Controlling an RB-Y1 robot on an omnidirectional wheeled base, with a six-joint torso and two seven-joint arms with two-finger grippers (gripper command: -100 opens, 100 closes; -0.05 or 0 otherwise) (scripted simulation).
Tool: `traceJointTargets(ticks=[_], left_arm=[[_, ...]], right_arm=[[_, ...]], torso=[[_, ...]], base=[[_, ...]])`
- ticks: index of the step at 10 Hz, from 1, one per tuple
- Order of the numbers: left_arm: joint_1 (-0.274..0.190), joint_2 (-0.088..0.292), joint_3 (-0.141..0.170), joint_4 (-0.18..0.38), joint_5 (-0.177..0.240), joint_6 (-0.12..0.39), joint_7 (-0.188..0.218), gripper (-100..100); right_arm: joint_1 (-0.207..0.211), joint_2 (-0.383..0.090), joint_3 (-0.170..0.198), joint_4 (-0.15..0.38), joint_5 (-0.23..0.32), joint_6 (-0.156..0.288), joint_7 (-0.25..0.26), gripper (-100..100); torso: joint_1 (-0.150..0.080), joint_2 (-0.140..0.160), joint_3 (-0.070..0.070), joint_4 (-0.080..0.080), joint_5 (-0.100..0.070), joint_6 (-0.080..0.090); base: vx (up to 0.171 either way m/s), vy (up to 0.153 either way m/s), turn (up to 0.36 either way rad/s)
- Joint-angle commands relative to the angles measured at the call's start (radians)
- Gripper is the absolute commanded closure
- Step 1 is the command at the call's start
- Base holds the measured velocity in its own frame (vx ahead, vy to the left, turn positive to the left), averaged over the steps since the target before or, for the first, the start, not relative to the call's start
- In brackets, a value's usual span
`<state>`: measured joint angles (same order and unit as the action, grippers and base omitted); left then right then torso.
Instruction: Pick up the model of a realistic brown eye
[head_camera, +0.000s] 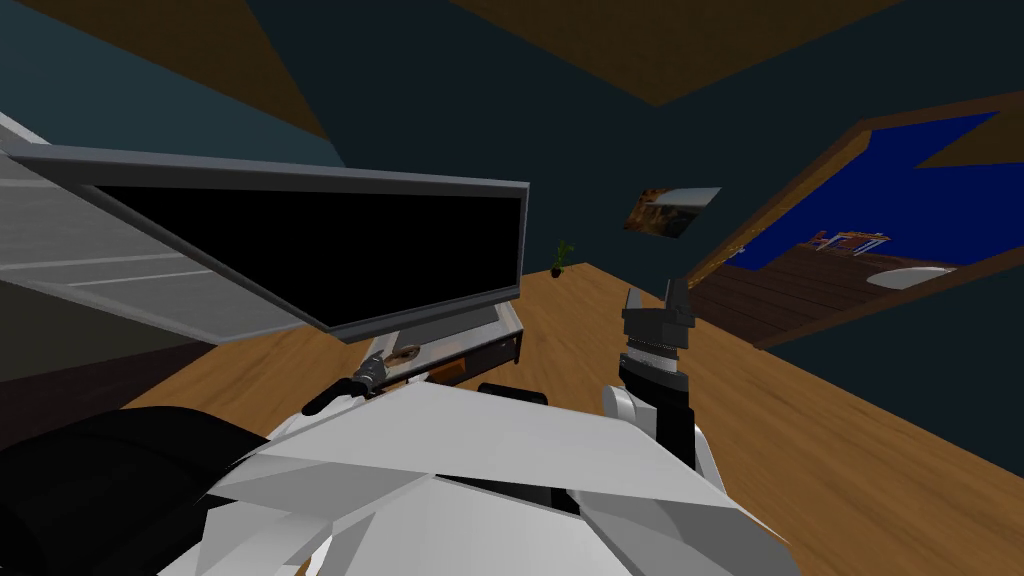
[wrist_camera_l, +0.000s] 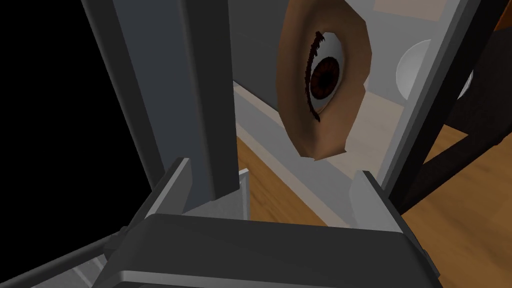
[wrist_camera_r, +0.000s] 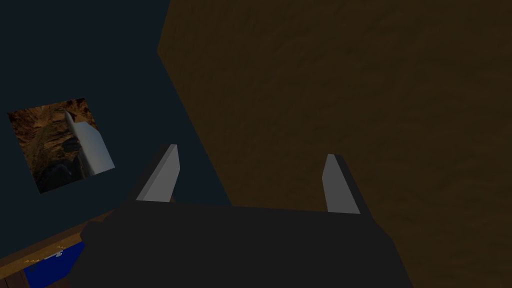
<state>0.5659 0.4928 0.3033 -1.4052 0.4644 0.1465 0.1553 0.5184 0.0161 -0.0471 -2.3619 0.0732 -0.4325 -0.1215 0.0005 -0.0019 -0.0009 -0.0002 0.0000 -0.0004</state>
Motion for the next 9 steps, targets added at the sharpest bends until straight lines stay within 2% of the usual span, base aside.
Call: traceJointTargets(ticks=[1, 4, 5, 9], left_arm=[[-0.007, 0.023, -0.009, 0.05, 0.029, 0.035, 0.003, -100], [-0.023, 0.056, -0.027, 0.117, 0.067, 0.072, 0.007, -100], [-0.023, 0.056, -0.027, 0.117, 0.067, 0.072, 0.007, -100], [-0.055, 0.113, -0.067, 0.223, 0.125, 0.129, 0.015, -100]], right_arm=[[0.0, 0.0, 0.0, 0.0, 0.0, 0.0, 0.0, 0], [0.0, 0.0, 0.0, 0.0, 0.0, 0.0, 0.0, 0], [0.0, 0.0, 0.0, 0.0, 0.0, 0.0, 0.0, 0], [0.0, 0.0, 0.0, 0.0, 0.0, 0.0, 0.0, 0]], torso=[[0.0, 0.0, 0.0, 0.0, 0.0, 0.0], [-0.001, -0.001, -0.001, 0.0, 0.0, 0.0], [0.0, -0.001, -0.001, 0.0, 0.0, 0.0], [0.0, -0.002, -0.001, 0.0, 0.0, 0.0]], base=[[0.031, -0.024, -0.169], [0.04, -0.019, -0.088], [0.026, -0.01, -0.047], [0.051, -0.008, -0.095]])
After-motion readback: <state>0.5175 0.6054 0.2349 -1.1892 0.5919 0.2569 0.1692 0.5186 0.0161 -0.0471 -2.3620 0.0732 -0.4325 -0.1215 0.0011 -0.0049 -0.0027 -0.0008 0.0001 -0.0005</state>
